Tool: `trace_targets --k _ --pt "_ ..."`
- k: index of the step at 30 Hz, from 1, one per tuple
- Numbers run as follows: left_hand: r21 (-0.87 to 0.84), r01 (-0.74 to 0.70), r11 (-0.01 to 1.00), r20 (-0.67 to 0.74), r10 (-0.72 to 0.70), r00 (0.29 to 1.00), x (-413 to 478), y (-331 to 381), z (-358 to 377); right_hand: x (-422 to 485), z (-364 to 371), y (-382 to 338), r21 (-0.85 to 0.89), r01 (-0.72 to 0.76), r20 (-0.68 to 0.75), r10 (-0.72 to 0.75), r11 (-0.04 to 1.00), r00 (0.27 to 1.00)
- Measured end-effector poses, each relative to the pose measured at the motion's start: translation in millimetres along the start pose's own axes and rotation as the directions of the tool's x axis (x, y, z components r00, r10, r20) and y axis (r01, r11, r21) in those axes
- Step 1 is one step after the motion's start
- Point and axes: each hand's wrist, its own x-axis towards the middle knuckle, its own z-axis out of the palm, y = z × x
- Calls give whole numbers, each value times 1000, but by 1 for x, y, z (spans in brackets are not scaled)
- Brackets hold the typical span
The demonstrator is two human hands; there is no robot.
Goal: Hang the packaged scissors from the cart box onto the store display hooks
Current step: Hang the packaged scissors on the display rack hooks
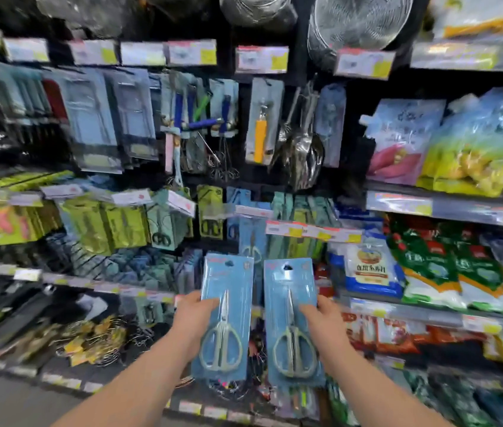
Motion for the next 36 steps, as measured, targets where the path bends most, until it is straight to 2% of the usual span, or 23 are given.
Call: trace_targets --k 5,10,15,22,26,30,36 --pt "31 -3 1000 -15 3 1000 51 11 -62 21 74 -9 -5 -41 -6 41 999 999" --pt "75 32 997 28 -35 999 87 7 -80 42 109 -8 -49 -54 -48 52 997 998" --pt "82 59 995 73 -65 995 117 2 -72 65 124 -12 -50 -95 -109 89 994 990" --pt "69 94 993 99 -101 990 157 -3 -55 120 141 0 -5 -159 -61 158 987 985" --pt "78 115 990 69 -121 990 180 -3 -43 145 147 -4 52 -163 -55 166 985 985" --pt "91 166 982 100 -175 980 198 -5 -32 166 151 -6 93 -159 -36 163 983 986" --pt "102 150 983 112 -161 981 221 -9 -20 192 152 -2 85 -126 -52 131 988 990"
